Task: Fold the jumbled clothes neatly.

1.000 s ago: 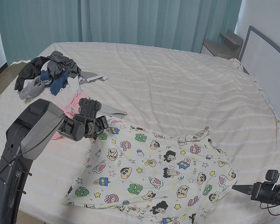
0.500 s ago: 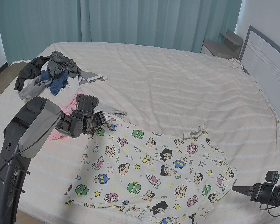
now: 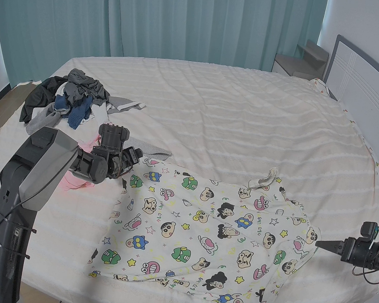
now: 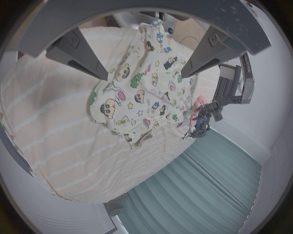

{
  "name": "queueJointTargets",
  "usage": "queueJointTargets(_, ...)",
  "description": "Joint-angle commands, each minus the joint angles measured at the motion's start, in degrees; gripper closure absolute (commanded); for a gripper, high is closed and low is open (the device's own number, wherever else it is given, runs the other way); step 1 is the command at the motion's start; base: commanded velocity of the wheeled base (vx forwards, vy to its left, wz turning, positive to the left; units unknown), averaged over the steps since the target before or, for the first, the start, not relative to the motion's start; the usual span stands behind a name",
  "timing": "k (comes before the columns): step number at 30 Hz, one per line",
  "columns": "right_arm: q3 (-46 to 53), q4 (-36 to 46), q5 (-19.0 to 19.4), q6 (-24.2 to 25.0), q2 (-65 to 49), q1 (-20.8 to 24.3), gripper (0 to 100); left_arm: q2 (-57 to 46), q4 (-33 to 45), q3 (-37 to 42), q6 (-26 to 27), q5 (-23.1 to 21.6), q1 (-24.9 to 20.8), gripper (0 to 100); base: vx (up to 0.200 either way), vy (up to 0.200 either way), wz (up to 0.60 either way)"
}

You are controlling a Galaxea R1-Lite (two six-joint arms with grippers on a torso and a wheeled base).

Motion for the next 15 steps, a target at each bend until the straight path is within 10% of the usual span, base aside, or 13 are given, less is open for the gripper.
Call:
queueJointTargets(1, -10.98, 0.05, -0.14, 11.36, 4.57, 6.72, 0, -12.35, -4.08, 14.52, -0.14, -4.01, 0.05, 0, 0.0, 0.0, 0.0)
queueJointTargets(6, -14.94, 0.05, -1.29, 19.0, 8.17, 10.49, 0, -21.41, -8.12, 26.91, 0.3, -7.09, -0.22, 0, 0.0, 0.0, 0.0)
queueJointTargets(15, -10.1, 0.05, -5.15, 11.27, 9.41, 11.55, 0, -33.8, -11.64, 44.23, -0.57, -7.79, -2.76, 0, 0.0, 0.0, 0.0)
